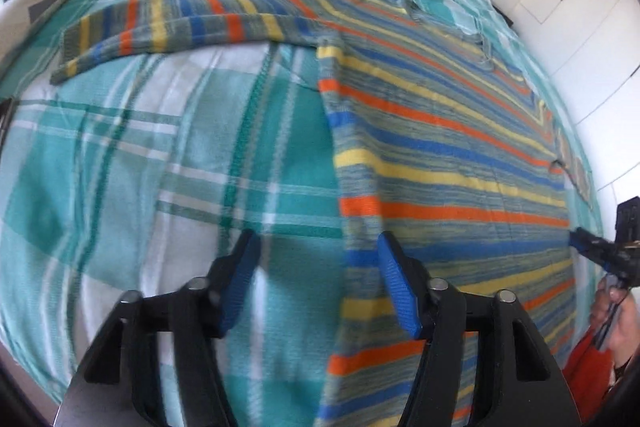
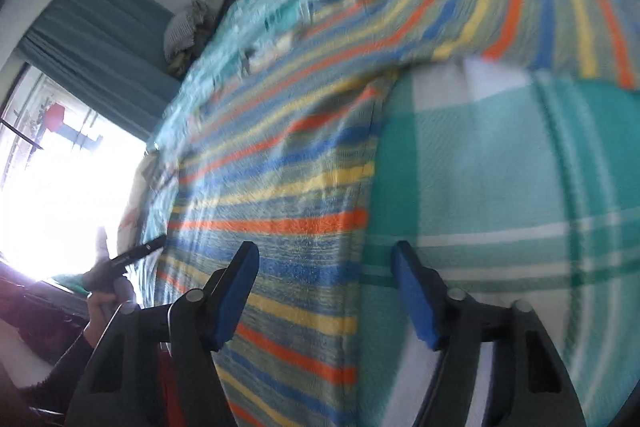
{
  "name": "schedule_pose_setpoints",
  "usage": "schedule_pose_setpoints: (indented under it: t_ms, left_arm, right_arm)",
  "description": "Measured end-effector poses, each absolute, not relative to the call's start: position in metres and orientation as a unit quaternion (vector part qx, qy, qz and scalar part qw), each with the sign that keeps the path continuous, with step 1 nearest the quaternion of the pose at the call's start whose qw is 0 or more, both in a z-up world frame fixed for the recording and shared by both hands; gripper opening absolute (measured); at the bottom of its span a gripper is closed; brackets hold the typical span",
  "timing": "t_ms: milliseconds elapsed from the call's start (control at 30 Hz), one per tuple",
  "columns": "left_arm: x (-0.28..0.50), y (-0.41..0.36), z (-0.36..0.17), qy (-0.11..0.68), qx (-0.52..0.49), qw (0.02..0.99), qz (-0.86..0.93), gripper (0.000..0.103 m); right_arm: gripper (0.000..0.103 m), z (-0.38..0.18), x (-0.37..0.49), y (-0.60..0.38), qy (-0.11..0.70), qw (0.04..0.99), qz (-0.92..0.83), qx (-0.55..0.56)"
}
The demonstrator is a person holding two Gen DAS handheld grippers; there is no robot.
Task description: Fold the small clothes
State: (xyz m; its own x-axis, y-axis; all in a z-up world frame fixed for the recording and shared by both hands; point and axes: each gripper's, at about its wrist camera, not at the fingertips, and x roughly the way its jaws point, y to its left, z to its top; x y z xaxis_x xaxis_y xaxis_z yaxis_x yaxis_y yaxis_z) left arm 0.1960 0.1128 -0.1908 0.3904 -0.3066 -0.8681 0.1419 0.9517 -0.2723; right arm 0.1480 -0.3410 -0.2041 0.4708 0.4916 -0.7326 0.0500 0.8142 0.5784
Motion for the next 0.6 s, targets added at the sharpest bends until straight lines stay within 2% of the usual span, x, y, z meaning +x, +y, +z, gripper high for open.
schedule_pose_setpoints:
  t_ms: [33, 200, 267, 367, 400, 433, 467, 500, 533, 600]
  left_arm:
    - [0.198, 0.109, -0.192, 0.545, -0.067, 0.824, -0.137, 0.002]
    - [0.179, 0.115, -0.196, 0.54, 0.004, 0.835, -0.1, 0.0]
    - [0.178, 0.127, -0.2, 0.541, -0.013, 0.836, -0.095, 0.0]
    - [0.172, 0.141, -0.192, 0.54, -0.06, 0.834, -0.095, 0.001]
    - [0.165, 0.148, -0.187, 0.539, -0.079, 0.833, -0.098, 0.002]
    - [0.159, 0.152, -0.182, 0.535, -0.092, 0.833, -0.102, 0.017]
    - [0.15, 0.154, -0.177, 0.529, -0.102, 0.835, -0.111, 0.041]
    - [0.14, 0.155, -0.172, 0.523, -0.105, 0.838, -0.118, 0.052]
    - [0.129, 0.153, -0.169, 0.519, -0.099, 0.84, -0.122, 0.066]
    - [0.116, 0.141, -0.171, 0.527, -0.079, 0.835, -0.141, 0.067]
  right_arm:
    - [0.006, -0.206, 0.151, -0.338, 0.502, 0.818, 0.121, 0.254]
    - [0.001, -0.2, 0.136, -0.349, 0.519, 0.82, 0.068, 0.231]
    - [0.0, -0.21, 0.134, -0.349, 0.533, 0.818, 0.05, 0.212]
    - [0.0, -0.212, 0.132, -0.357, 0.518, 0.817, 0.054, 0.249]
    - [0.006, -0.209, 0.129, -0.36, 0.512, 0.818, 0.056, 0.258]
    - [0.011, -0.206, 0.127, -0.363, 0.509, 0.818, 0.055, 0.262]
    - [0.027, -0.199, 0.121, -0.366, 0.505, 0.82, 0.058, 0.264]
    - [0.046, -0.193, 0.113, -0.367, 0.5, 0.823, 0.066, 0.263]
    - [0.053, -0.187, 0.104, -0.367, 0.495, 0.825, 0.074, 0.261]
    - [0.057, -0.18, 0.084, -0.362, 0.497, 0.824, 0.098, 0.254]
